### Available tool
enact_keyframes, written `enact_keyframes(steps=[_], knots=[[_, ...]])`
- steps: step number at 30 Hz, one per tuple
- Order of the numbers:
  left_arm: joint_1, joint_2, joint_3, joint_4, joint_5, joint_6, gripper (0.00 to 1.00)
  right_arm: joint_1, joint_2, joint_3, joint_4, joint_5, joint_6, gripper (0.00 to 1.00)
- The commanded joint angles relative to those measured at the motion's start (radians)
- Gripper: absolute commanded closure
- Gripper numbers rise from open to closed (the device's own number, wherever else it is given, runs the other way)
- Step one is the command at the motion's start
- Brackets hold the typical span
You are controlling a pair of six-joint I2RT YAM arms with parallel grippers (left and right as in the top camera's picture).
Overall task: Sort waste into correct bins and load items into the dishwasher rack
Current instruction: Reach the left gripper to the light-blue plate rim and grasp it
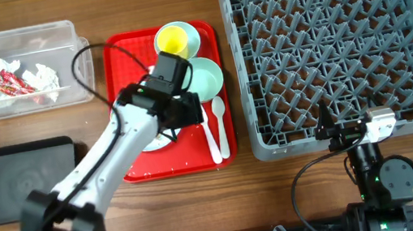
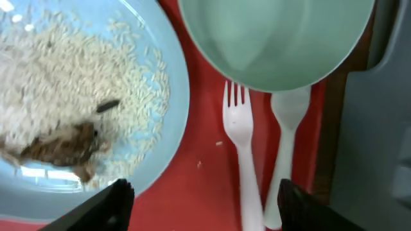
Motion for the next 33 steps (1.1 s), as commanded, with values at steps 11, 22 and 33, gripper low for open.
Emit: enact_keyframes(steps=[11, 22, 33], knots=[[-0.013, 0.222, -0.016, 0.107, -0.115, 0.192, 0.46, -0.005, -0.005, -0.002, 0.005, -0.012, 0.014, 0.0], [-0.025, 0.231, -0.017, 0.103, -0.13, 0.192, 0.61, -0.005, -0.005, -0.002, 0.005, -0.013, 0.014, 0.0], [-0.026, 0.256, -0.017, 0.092, -0.13, 0.191, 0.87, -0.005, -0.005, -0.002, 0.005, -0.012, 0.014, 0.0]])
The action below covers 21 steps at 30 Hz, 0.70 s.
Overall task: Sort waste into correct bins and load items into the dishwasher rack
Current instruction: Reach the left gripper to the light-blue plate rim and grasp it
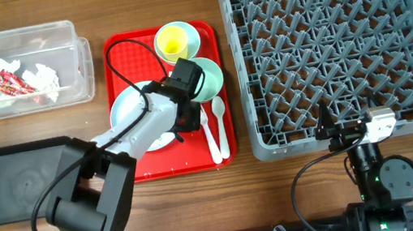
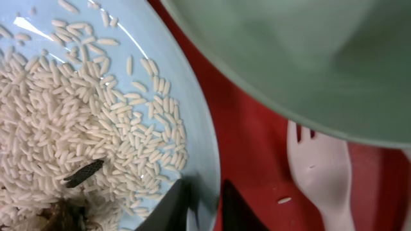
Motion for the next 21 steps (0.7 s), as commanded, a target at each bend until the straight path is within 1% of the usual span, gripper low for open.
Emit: enact_keyframes(steps=[1, 2, 3, 8, 13, 18, 21], knots=[[-0.003, 0.026, -0.004, -0.004, -0.016, -0.001, 0.9, -0.005, -0.005, -0.002, 0.005, -0.012, 0.014, 0.0], [-0.003, 0.026, -0.004, -0.001, -0.016, -0.001, 0.94, -0.005, -0.005, -0.002, 0.005, -0.012, 0.014, 0.0], [-0.003, 0.025, -0.004, -0.001, -0.016, -0.005, 0.96, -0.005, -0.005, -0.002, 0.005, -0.012, 0.014, 0.0], [-0.004, 0.014, 0.0, -0.011, -0.016, -0.005, 0.96, -0.005, -0.005, -0.002, 0.005, -0.012, 0.014, 0.0], [-0.003, -0.027, 0.05, -0.039, -0.016, -0.016, 0.96, -0.005, -0.005, -0.002, 0.005, -0.012, 0.014, 0.0], [-0.003, -0.066, 0.083, -0.078, -0.016, -0.043, 0.96, -0.005, -0.005, -0.002, 0.005, -0.012, 0.014, 0.0], [-0.003, -0.071, 0.101, -0.102, -0.016, -0.082, 0.96, -0.005, -0.005, -0.002, 0.005, -0.012, 0.014, 0.0]])
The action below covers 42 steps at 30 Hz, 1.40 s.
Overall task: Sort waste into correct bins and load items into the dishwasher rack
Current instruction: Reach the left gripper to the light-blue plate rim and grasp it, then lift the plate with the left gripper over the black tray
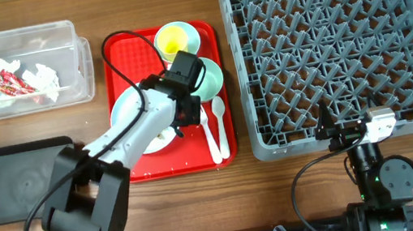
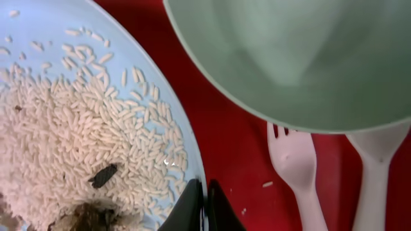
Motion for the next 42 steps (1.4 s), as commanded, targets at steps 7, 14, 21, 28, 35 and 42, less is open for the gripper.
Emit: enact_keyframes(steps=[7, 14, 21, 28, 35, 42], knots=[[0.002, -0.028, 0.051, -0.045, 0.005, -0.066, 0.96, -0.005, -0.006, -0.002, 0.005, -0.013, 0.014, 0.0], [0.002, -0.028, 0.051, -0.05, 0.004, -0.096, 0.96, -0.005, -0.006, -0.002, 0.005, -0.013, 0.014, 0.0], [0.002, -0.028, 0.09, -0.1, -0.018, -0.106, 0.96, -0.005, -0.006, -0.002, 0.005, -0.013, 0.014, 0.0], [0.002, -0.028, 0.156, -0.17, -0.096, -0.076, 0.96, -0.005, -0.006, -0.002, 0.005, -0.013, 0.014, 0.0], [0.002, -0.028, 0.156, -0.174, -0.096, -0.072, 0.96, -0.005, -0.006, -0.002, 0.005, -0.012, 0.014, 0.0], [-0.003, -0.028, 0.157, -0.174, -0.126, -0.073, 0.96, -0.005, -0.006, -0.002, 0.005, -0.013, 0.014, 0.0]])
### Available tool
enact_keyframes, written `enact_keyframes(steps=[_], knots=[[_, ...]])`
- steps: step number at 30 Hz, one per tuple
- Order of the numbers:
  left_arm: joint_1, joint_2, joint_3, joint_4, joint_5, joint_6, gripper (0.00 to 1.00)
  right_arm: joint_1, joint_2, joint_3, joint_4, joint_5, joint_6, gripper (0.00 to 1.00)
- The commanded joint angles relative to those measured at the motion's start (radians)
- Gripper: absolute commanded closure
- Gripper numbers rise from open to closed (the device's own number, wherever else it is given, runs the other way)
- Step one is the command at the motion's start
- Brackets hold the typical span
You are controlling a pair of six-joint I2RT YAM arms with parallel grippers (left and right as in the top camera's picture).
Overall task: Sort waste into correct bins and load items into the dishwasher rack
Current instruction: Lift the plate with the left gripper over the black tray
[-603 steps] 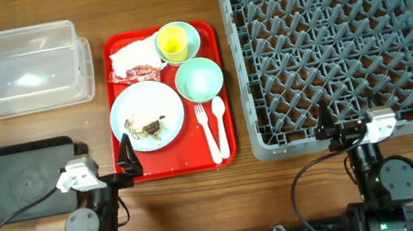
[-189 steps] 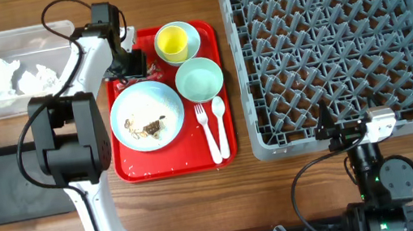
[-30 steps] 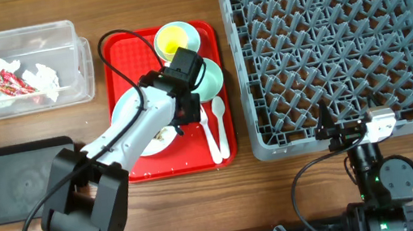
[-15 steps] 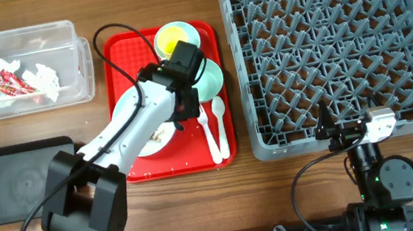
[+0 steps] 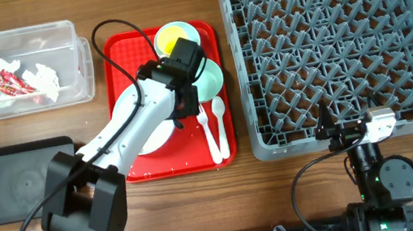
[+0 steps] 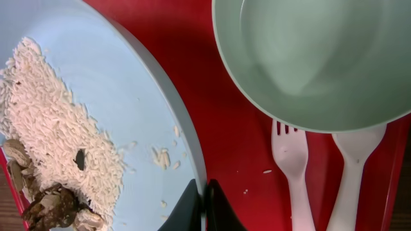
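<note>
A light blue plate (image 6: 115, 128) with rice and brown scraps heaped at its left side sits on the red tray (image 5: 121, 63). My left gripper (image 6: 204, 192) is shut on the plate's right rim, one finger inside and one outside. In the overhead view the plate (image 5: 147, 132) lies under my left arm, and the left gripper (image 5: 183, 107) is at its right edge. A green bowl (image 6: 308, 58) lies just right of the rim. A white fork (image 6: 289, 160) and white spoon (image 6: 353, 167) lie below the bowl. My right gripper (image 5: 333, 131) rests at the rack's front edge.
A grey dishwasher rack (image 5: 334, 39) fills the right side. A yellow-filled cup (image 5: 174, 38) stands at the tray's far end. A clear bin (image 5: 15, 70) holding paper and a wrapper is at far left. A black tray (image 5: 15, 181) lies below it.
My left gripper is still shut on the plate's rim. The rice, spread across the plate before, is now heaped at its left side, and the green bowl sits further right in the wrist view.
My left gripper was open above the plate's right rim and the fork. Then its fingers stood close on either side of the rim. Then they were shut on it. Now they still hold the rim and the rice lies gathered at the plate's left.
</note>
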Motion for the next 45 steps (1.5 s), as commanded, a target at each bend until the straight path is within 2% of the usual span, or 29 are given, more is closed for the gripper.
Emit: enact_keyframes(steps=[1, 8, 26, 45], knots=[[-0.008, -0.026, 0.021, -0.005, -0.064, 0.016, 0.96, -0.005, -0.006, -0.002, 0.005, -0.012, 0.014, 0.0], [-0.057, -0.026, 0.021, -0.006, -0.122, 0.016, 0.96, -0.005, -0.006, -0.002, 0.005, -0.012, 0.014, 0.0], [-0.089, -0.026, 0.051, -0.096, -0.198, 0.003, 0.96, -0.005, -0.006, -0.002, 0.005, -0.012, 0.014, 0.0], [-0.064, -0.027, 0.196, -0.336, -0.356, -0.206, 0.96, -0.005, -0.006, -0.002, 0.005, -0.013, 0.014, 0.0]])
